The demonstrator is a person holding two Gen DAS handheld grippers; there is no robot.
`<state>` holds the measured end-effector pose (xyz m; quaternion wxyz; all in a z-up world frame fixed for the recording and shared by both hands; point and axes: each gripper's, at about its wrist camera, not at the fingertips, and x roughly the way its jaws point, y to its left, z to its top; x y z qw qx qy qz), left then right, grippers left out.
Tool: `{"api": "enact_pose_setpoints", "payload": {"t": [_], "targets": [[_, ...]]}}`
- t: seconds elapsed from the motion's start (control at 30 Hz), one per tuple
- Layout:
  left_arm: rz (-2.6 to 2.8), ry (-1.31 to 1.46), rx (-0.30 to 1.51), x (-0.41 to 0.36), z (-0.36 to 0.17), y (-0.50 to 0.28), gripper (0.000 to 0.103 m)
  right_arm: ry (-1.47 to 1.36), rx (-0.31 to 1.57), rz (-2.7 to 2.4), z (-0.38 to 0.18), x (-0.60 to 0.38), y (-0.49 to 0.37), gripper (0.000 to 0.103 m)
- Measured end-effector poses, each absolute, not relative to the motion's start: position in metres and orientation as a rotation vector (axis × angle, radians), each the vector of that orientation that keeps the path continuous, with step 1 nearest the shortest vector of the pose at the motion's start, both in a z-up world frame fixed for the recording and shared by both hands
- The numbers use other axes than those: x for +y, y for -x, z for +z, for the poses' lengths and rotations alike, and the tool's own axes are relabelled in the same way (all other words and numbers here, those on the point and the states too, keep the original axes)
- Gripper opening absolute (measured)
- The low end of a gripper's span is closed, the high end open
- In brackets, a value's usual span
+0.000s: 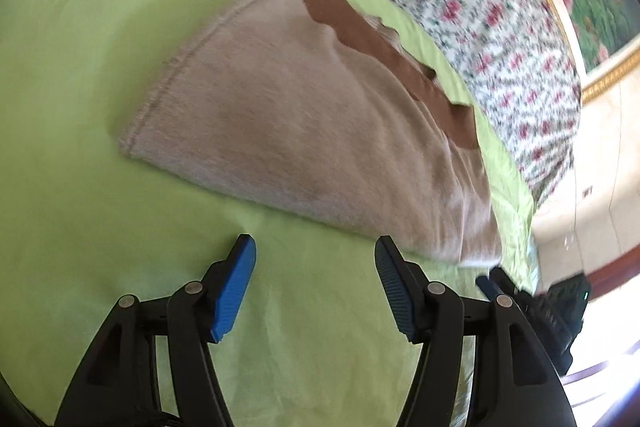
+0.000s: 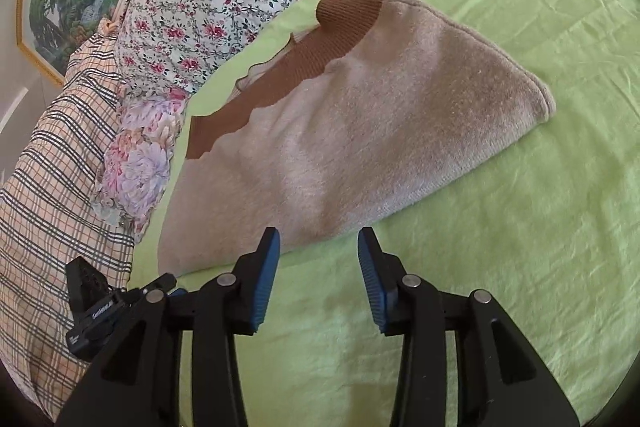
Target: Fold small clothes
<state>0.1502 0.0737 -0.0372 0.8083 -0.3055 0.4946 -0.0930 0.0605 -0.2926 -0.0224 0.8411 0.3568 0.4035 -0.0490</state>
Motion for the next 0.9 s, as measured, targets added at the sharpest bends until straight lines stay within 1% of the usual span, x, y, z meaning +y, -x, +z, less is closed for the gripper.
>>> {"api": "enact_pose_setpoints", "payload": {"t": [0.2,0.33,0.4,0.43,0.47,0.5,0.53,0.57,0.63,0.77,0.83,0.9], "targets": [[-0.116,0.737,1.019,0.092,-0.046,-0.177,0.062,-0.753,0.848,-0.087,-0.020,-0.291,-0.063,0.043],[-0.057,0.735,0.981,0.099,-0.047,-0.198,0.062,-0.740,0.856,-0.071,-0.019,-0.292,-0.073,0.043],[-0.028,0.713,0.963,0.099,-0.044,-0.209,0.058,-0.731,0.857,-0.072,-0.018,-0.297,-0.079,0.043],[-0.018,0.697,0.957,0.098,-0.042,-0.212,0.044,-0.724,0.857,-0.075,-0.017,-0.302,-0.084,0.043],[-0.017,0.680,0.952,0.097,-0.039,-0.217,0.017,-0.720,0.854,-0.075,-0.015,-0.306,-0.088,0.043],[-0.032,0.669,0.946,0.095,-0.034,-0.221,0.013,-0.719,0.850,-0.074,-0.014,-0.310,-0.090,0.043],[-0.036,0.651,0.933,0.092,-0.028,-0.223,0.013,-0.715,0.845,-0.078,-0.012,-0.317,-0.095,0.043],[-0.050,0.624,0.907,0.087,-0.018,-0.225,0.010,-0.710,0.845,-0.080,-0.011,-0.322,-0.098,0.043],[-0.099,0.560,0.855,0.070,0.005,-0.225,0.007,-0.712,0.844,-0.071,-0.009,-0.333,-0.106,0.043],[-0.278,0.417,0.785,0.005,0.045,-0.228,0.007,-0.789,0.838,-0.004,-0.008,-0.362,-0.127,0.043],[-0.360,0.353,0.773,-0.032,0.054,-0.229,0.007,-0.869,0.838,0.066,-0.009,-0.376,-0.140,0.043],[-0.431,0.299,0.788,-0.065,0.050,-0.232,0.007,-0.926,0.833,0.128,-0.010,-0.385,-0.152,0.045]]}}
